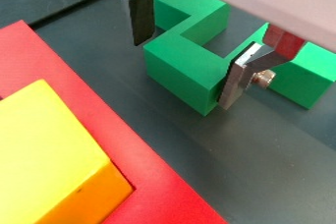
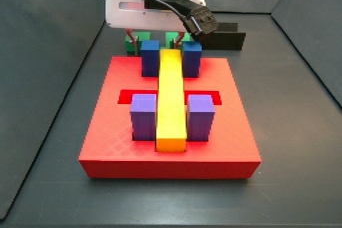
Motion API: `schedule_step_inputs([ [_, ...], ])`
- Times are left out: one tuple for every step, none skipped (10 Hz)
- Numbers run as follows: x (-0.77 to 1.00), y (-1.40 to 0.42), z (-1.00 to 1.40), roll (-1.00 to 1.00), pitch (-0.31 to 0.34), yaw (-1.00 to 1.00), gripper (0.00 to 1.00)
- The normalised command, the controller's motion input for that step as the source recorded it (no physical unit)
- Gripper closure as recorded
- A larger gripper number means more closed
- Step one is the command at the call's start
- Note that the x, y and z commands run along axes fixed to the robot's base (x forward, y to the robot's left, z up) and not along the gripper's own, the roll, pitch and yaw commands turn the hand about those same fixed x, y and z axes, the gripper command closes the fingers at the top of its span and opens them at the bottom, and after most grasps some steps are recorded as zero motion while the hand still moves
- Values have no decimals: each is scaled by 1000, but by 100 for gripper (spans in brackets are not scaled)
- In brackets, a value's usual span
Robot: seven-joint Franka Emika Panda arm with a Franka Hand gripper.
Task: Pick up the green object. Move up. Place the green object on the fixture. Regrasp the green object. Move to above the board. Insert the green object.
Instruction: Pick up the green object.
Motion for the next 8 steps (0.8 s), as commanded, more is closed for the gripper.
schedule_step_inputs([
  [0, 149, 0, 0, -4, 0, 0],
  [26, 169, 9, 0, 0, -20, 0],
  [29, 149, 0, 0, 0, -17, 0],
  [37, 69, 0, 4, 0, 0, 0],
  [46, 11, 0, 6, 0, 0, 0],
  [43, 0, -11, 16, 0, 0, 0],
  [43, 20, -63, 29, 0, 0, 0],
  [49, 69, -89, 26, 0, -3, 0],
])
